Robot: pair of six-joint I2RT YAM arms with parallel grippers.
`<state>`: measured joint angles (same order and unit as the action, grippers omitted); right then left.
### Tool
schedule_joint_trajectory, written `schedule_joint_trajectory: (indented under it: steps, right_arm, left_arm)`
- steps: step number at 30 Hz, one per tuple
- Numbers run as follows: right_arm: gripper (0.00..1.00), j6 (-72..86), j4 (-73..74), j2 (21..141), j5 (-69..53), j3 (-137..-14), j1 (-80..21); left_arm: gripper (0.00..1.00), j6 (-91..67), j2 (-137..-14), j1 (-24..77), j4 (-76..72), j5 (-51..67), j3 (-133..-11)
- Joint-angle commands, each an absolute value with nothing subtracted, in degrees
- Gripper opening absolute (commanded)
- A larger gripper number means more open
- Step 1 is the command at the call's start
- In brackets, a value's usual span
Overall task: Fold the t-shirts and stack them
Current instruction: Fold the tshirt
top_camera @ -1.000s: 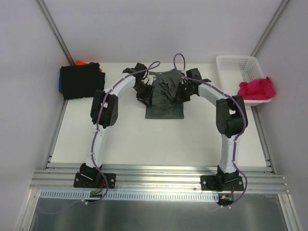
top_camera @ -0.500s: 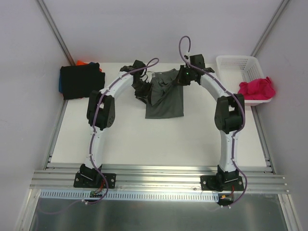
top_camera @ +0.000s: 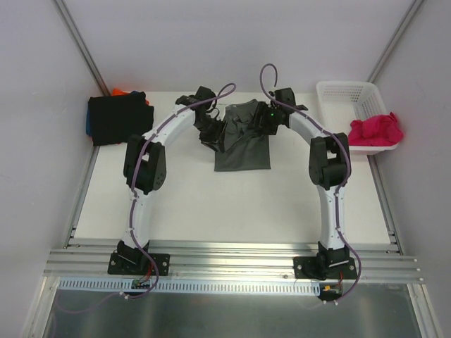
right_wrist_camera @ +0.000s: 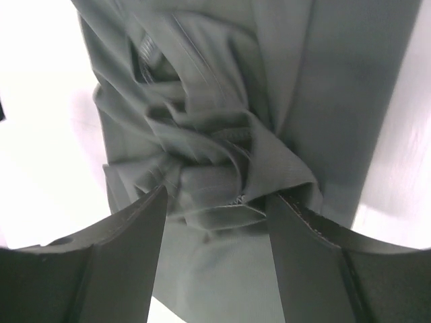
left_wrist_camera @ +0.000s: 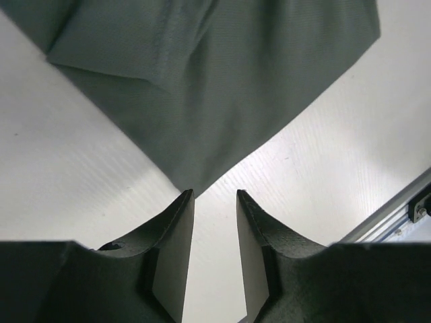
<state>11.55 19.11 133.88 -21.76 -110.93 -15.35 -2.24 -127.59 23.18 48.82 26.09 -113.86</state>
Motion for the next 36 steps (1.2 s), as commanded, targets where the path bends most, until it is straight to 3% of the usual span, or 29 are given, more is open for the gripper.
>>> schedule_joint_trajectory:
  steps: [1,8,12,17,30,34,36]
  right_arm:
    - [0.63,13.70,17.93,124.21,-22.94,-107.07,-14.68]
    - [0.63,16.61,16.70,116.21,-25.22,-98.81,-14.50]
    - [0.62,17.40,16.70,112.95,-26.45,-94.59,-14.50]
    - [0.62,18.63,16.79,111.27,-27.51,-90.80,-14.50]
    - [0.60,18.46,16.96,113.73,-28.74,-88.07,-15.82]
    - [0.60,17.41,17.58,114.78,-28.48,-87.72,-17.05]
    - [0.60,17.40,17.66,115.22,-28.48,-87.71,-17.58]
  left_arm:
    - [0.31,-0.88,-126.81,24.87,49.66,31.27,-117.76]
    - [0.21,-1.06,-137.52,24.96,49.48,34.01,-126.81]
    - [0.21,-1.32,-142.64,24.87,48.87,34.28,-132.44]
    - [0.21,-2.11,-142.39,24.70,48.60,34.80,-130.35]
    - [0.50,-1.58,-138.34,21.89,48.43,31.64,-126.74]
    - [0.66,-1.23,-137.64,21.10,48.34,30.24,-127.44]
    - [0.66,-1.05,-137.29,20.92,48.43,29.54,-127.62]
